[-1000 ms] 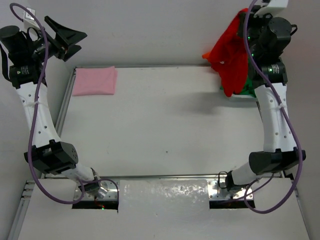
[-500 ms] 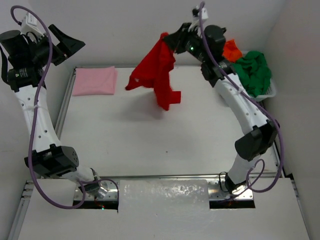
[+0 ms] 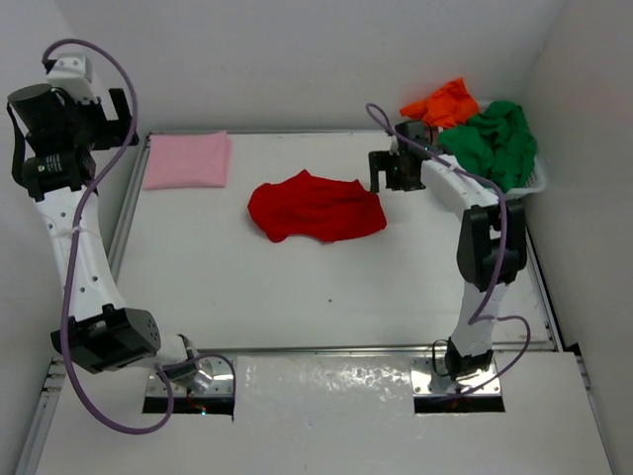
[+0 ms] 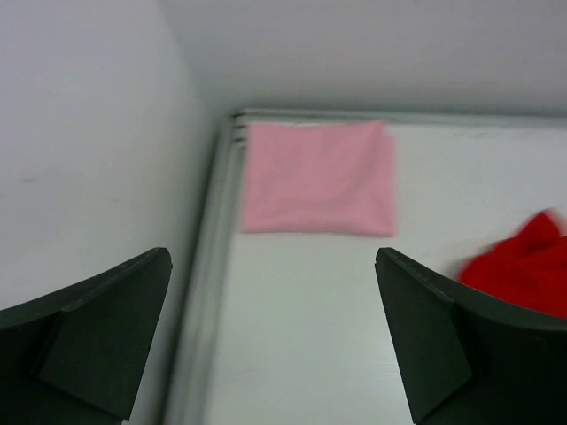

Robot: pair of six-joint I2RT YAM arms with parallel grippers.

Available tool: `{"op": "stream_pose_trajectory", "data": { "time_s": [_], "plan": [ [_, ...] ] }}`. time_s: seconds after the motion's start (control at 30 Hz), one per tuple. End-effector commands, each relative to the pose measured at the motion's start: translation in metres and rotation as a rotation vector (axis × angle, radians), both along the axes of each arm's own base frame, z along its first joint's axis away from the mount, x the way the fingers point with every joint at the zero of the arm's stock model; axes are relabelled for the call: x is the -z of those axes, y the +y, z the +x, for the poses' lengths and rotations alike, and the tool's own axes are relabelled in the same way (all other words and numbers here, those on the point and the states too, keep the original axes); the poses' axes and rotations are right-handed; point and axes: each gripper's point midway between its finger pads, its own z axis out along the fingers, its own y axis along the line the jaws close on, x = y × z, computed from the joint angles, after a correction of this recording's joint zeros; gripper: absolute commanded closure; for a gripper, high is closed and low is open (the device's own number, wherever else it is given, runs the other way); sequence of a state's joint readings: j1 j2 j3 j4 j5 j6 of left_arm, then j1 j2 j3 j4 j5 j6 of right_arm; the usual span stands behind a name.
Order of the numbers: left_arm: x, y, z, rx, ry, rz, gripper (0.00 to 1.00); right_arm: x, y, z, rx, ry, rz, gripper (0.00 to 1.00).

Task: Fold and stack the t-shirts
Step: Move the tshirt to the center of the board, then flatten out the tshirt

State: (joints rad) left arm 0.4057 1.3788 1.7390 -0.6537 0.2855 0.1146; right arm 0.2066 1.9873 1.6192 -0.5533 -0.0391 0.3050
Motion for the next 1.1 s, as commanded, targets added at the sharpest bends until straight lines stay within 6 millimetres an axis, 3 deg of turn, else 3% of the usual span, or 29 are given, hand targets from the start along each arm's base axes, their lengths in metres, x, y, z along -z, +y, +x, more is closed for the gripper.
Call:
{"op": "stream_pose_trajectory", "data": {
  "time_s": [0.0,0.03,0.07,0.1,0.17,0.2,0.27,0.3,0.33,0.4,0.53,0.6,0.67,0.7,0.8,0.83,0.9,0.97,1.07],
  "plan": [
    [-0.008,0.050,-0.013,-0.046,0.074,0.504,0.00,-0.095,0.030,-0.013,-0.215,-0.329,-0.184,0.03],
    [-0.009,0.050,-0.015,-0.015,0.093,0.575,0.00,-0.085,0.044,-0.024,-0.272,-0.327,-0.152,0.13],
    [-0.009,0.051,-0.018,-0.005,0.113,0.630,0.00,-0.089,0.059,-0.030,-0.348,-0.353,-0.129,0.43],
    [-0.019,0.053,-0.020,-0.002,0.108,0.698,0.00,-0.087,0.095,-0.045,-0.470,-0.360,-0.077,0.99],
    [-0.035,0.059,-0.022,-0.036,0.088,0.727,0.00,-0.063,0.125,-0.065,-0.663,-0.331,-0.124,1.00],
    [-0.047,0.059,-0.025,-0.079,0.051,0.692,0.01,-0.049,0.143,-0.085,-0.813,-0.310,-0.203,0.80],
    [-0.058,0.061,-0.030,-0.121,0.015,0.678,0.01,-0.030,0.144,-0.089,-0.859,-0.273,-0.332,0.54],
    [-0.052,0.059,-0.032,-0.113,0.029,0.677,0.01,-0.009,0.142,-0.092,-0.868,-0.211,-0.341,0.34],
    [-0.045,0.054,-0.033,-0.080,0.043,0.672,0.00,0.002,0.142,-0.095,-0.871,-0.180,-0.337,0.29],
    [-0.019,0.051,-0.033,-0.048,0.102,0.629,0.00,0.033,0.146,-0.102,-0.899,-0.101,-0.316,0.25],
    [0.039,0.040,-0.035,0.009,0.221,0.482,0.00,0.075,0.163,-0.106,-0.949,-0.025,-0.319,0.19],
    [0.052,0.033,-0.038,0.025,0.248,0.425,0.00,0.090,0.164,-0.101,-0.940,0.001,-0.368,0.20],
    [0.063,0.028,-0.040,0.036,0.264,0.383,0.00,0.094,0.159,-0.088,-0.874,-0.024,-0.459,0.31],
    [0.070,0.026,-0.041,0.040,0.279,0.369,0.00,0.099,0.159,-0.088,-0.857,-0.016,-0.456,0.53],
    [0.077,0.026,-0.046,0.037,0.302,0.354,0.00,0.097,0.171,-0.093,-0.850,-0.036,-0.398,0.95],
    [0.081,0.026,-0.047,0.029,0.310,0.347,0.00,0.083,0.185,-0.094,-0.857,-0.095,-0.365,1.00],
    [0.085,0.026,-0.048,0.026,0.320,0.338,0.00,0.074,0.199,-0.105,-0.903,-0.134,-0.317,1.00],
    [0.092,0.026,-0.048,0.024,0.330,0.322,0.01,0.046,0.221,-0.115,-0.949,-0.189,-0.286,1.00],
    [0.098,0.025,-0.046,0.021,0.330,0.305,0.02,-0.038,0.273,-0.128,-1.017,-0.343,-0.129,1.00]
  ]
}}
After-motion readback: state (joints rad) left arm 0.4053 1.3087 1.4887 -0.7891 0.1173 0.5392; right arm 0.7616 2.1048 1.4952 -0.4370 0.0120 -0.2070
